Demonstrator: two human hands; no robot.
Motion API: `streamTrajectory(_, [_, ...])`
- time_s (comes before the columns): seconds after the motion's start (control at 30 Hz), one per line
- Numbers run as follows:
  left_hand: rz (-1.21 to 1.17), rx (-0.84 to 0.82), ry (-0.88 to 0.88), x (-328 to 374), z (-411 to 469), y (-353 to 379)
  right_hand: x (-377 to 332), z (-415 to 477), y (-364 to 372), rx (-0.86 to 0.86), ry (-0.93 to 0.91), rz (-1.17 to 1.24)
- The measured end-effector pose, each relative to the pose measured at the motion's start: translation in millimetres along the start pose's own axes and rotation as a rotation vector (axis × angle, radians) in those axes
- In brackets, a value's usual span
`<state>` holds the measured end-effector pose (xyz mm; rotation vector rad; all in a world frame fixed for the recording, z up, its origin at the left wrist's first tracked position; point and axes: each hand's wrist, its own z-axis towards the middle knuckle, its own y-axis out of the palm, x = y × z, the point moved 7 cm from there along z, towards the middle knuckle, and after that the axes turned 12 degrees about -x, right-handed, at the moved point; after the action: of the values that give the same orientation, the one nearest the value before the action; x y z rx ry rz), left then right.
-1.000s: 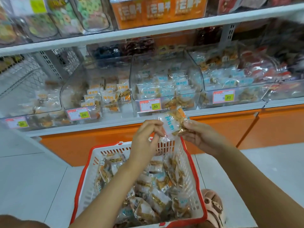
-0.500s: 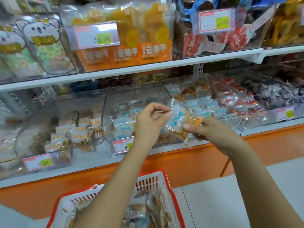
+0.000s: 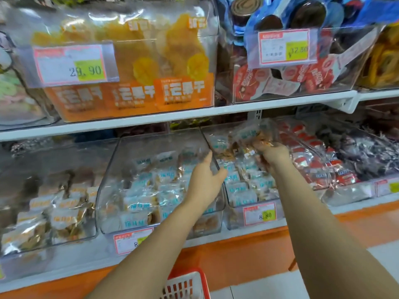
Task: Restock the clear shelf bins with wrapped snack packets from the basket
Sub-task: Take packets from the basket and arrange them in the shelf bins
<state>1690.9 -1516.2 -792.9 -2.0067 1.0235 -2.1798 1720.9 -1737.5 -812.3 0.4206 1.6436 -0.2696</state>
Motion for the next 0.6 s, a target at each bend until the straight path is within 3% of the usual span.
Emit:
streamTrajectory(0.2, [-0.015,0.022,0.011,-7,-2,3,23,44,2,0.009,0.105,-0.185])
streamTrajectory(0.37, [-0.035,0.015,0.021,-7,-1,4,24,53,-5,0.141,0.043,-0.436])
streamTrajectory(0.6, [-0.008,0.028,0.087,-6,-1,1,11,54,4,0.091,0.025,-0.724])
